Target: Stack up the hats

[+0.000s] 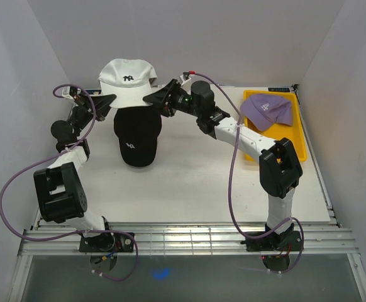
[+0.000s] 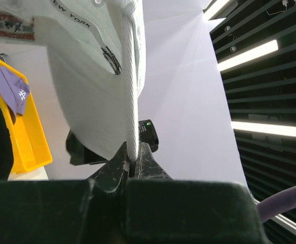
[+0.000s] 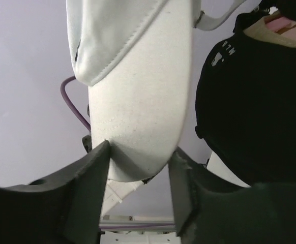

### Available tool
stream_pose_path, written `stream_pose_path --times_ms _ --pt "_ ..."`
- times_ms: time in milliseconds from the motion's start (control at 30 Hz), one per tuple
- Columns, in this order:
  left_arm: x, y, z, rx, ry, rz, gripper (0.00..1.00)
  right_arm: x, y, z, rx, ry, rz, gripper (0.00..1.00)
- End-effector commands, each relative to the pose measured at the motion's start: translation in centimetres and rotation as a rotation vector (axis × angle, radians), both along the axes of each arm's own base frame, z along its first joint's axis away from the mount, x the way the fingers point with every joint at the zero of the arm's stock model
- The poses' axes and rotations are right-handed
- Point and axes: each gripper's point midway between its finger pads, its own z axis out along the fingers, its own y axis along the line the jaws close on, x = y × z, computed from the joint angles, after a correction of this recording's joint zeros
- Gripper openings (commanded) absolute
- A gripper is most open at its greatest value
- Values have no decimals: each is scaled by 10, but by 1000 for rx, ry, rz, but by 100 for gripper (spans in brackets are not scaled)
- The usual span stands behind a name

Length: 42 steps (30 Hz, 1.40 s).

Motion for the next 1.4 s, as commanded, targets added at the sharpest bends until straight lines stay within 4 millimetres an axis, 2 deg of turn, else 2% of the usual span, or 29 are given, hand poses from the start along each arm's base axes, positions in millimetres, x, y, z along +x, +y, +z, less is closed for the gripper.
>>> stream_pose_path --times_ms 0,100,200,533,867,1067,1100,1200,1233,1367 --pt "-62 -17 41 -18 -214 -139 0 -13 1 43 75 -120 26 45" --pt "-60 -16 36 -8 -203 -139 0 -16 -2 46 66 -146 29 34" --pt "-57 -12 29 12 -190 -135 0 -19 -1 45 47 -175 40 30" --pt "-39 -5 -2 59 -117 -144 0 -33 4 29 17 -204 91 26" --pt "-31 -5 -29 87 -75 -148 0 -48 12 13 -38 -238 117 26" --pt "-22 -4 -31 97 -87 -147 0 -42 17 20 -64 -278 115 25" --pt "-20 -4 -31 97 -87 -147 0 -40 17 30 -54 -299 111 25" --pt "-17 -3 -28 100 -97 -146 0 -32 19 30 -76 -308 100 25" --pt "-15 -2 -29 98 -93 -146 0 -31 20 39 -64 -323 100 25" --pt "-8 0 -29 96 -94 -146 0 -23 22 39 -67 -323 101 25"
